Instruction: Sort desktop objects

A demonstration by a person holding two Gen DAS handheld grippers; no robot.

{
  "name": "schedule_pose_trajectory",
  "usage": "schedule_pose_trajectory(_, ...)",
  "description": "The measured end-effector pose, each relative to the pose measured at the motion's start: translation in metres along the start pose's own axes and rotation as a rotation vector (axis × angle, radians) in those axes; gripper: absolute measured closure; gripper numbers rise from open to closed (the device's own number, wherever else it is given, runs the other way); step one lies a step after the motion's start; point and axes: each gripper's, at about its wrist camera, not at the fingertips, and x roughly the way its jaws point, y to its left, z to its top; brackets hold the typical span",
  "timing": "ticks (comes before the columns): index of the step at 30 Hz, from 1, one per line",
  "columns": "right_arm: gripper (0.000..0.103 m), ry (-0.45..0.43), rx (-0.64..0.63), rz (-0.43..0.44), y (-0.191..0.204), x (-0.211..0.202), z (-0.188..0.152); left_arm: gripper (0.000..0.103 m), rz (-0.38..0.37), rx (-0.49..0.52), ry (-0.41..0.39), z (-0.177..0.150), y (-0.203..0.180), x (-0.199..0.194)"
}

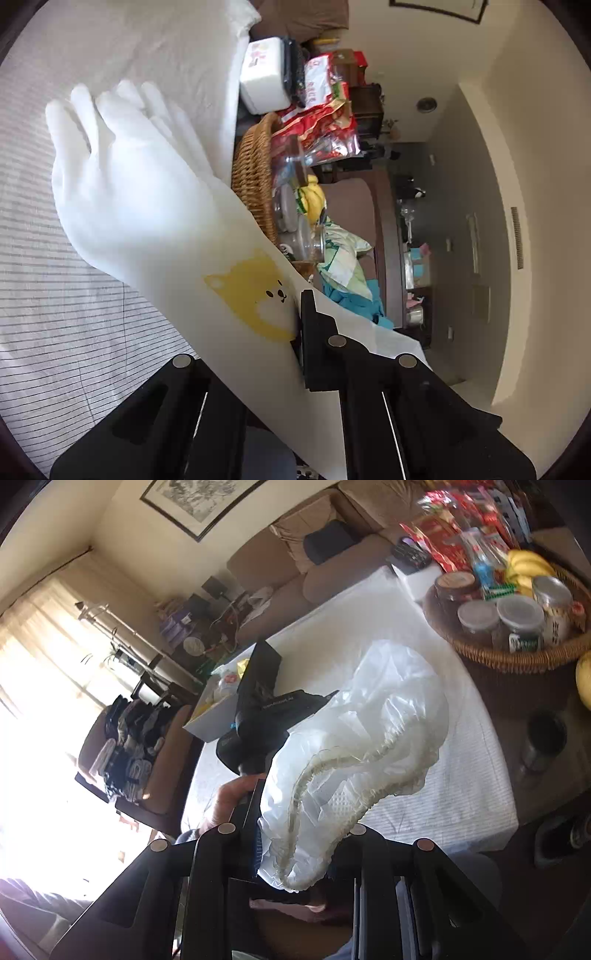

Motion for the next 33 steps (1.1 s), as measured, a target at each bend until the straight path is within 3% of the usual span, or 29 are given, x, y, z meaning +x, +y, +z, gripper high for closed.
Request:
schedule_pose_trajectory(5,0.079,-0.022,-0.108,0.004,0.031,-0.002,0.014,0.097,-0.119,0.069,-0.086,0.023,-0.047,-0.044)
schedule_pose_trajectory(7,0.079,-0.032,-0.136,0.003,0.038,0.004,0.022,0.098,-0.134,0.111,-0.113,0.037,-0.076,-0.07)
schedule_pose_trajectory(12,0.079,-0.043,-0.147,0.051,0.053,0.045,0.055,0.098,-0.071,0.278,-0.181,0.076,-0.162,-0.148)
schedule_pose_trajectory(17,0.079,-0.017,-0.206,0.139,0.104,0.135,0.107,0.098,-0.002,0.388,-0.291,0.109,-0.227,-0.242)
schedule_pose_trajectory(20,0.069,0.057,-0.2,0.204,0.149,0.207,0.138,0.098,0.098,0.464,-0.376,0.123,-0.261,-0.303)
schedule_pose_trajectory(21,0.05,0.075,-0.202,0.205,0.164,0.229,0.148,0.098,0.131,0.475,-0.409,0.131,-0.269,-0.325)
schedule_pose_trajectory(22,0.042,0.091,-0.211,0.194,0.177,0.249,0.157,0.098,0.159,0.48,-0.438,0.137,-0.274,-0.346)
schedule_pose_trajectory(27,0.042,0.106,-0.271,0.209,0.238,0.31,0.186,0.098,0.324,0.475,-0.552,0.174,-0.277,-0.44)
schedule_pose_trajectory(30,0.042,0.119,-0.299,0.188,0.252,0.332,0.194,0.098,0.35,0.449,-0.616,0.193,-0.261,-0.483)
schedule_pose_trajectory(33,0.038,0.124,-0.279,0.159,0.242,0.35,0.198,0.098,0.348,0.407,-0.648,0.212,-0.235,-0.514)
